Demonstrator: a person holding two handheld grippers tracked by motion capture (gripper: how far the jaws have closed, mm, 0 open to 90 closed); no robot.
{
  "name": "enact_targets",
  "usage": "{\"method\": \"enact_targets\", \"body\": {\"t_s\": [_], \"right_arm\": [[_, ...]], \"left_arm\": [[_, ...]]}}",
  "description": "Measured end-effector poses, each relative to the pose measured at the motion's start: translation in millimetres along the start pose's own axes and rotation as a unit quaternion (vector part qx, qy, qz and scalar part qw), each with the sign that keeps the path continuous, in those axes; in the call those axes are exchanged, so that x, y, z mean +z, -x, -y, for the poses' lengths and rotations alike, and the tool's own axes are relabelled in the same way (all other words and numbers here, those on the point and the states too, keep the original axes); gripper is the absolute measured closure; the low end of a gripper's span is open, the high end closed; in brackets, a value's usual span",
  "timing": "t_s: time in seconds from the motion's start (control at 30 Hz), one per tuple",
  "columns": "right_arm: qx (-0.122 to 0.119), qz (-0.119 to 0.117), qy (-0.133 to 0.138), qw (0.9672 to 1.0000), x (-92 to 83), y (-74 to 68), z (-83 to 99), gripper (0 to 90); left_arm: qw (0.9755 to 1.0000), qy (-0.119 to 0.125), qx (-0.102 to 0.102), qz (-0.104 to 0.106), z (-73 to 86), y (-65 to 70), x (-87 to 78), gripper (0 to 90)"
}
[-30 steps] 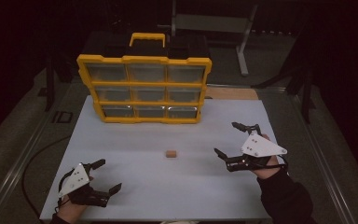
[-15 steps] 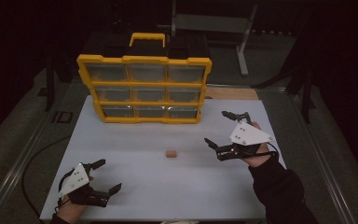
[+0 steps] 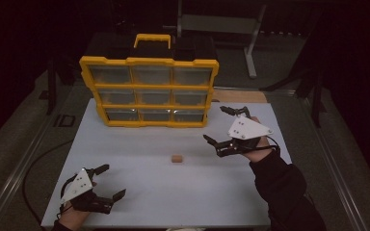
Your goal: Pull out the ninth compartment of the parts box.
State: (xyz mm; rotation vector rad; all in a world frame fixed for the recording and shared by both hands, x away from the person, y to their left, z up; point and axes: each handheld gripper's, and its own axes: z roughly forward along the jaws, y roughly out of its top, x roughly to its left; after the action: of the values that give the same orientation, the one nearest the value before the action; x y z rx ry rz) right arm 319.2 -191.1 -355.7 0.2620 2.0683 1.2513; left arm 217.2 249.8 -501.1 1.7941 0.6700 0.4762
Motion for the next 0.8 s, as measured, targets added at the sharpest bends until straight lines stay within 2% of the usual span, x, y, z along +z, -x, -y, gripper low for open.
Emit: {"method": "enact_targets", "body": {"t_s": [0.13, 0.2, 0.43, 0.5, 0.8], "right_arm": [[-0.007, -0.001, 0.002, 1.0000, 9.9, 2.7, -5.1, 7.6], [-0.002, -0.007, 0.007, 0.9999, 14.7, 3.7, -7.2, 7.5], [-0.016, -0.015, 0.009, 0.9997, 32.2, 6.9, -13.0, 7.6], [-0.015, -0.024, 0.011, 0.9995, 37.1, 7.6, -13.7, 7.6], [-0.027, -0.040, 0.001, 0.9989, 60.4, 5.9, -11.7, 7.6]], "left_arm": [[1.0000, 0.003, -0.001, 0.001, 0.0, -0.4, -0.6, 0.0], [1.0000, 0.004, -0.001, 0.001, -0.1, -0.3, -0.7, 0.0], [1.0000, 0.002, -0.002, 0.003, 0.2, -0.2, -0.1, 0.0], [1.0000, 0.005, -0.005, 0.004, 0.2, -0.6, -0.4, 0.0], [1.0000, 0.004, -0.002, 0.005, 0.2, -0.1, -0.2, 0.0]]}}
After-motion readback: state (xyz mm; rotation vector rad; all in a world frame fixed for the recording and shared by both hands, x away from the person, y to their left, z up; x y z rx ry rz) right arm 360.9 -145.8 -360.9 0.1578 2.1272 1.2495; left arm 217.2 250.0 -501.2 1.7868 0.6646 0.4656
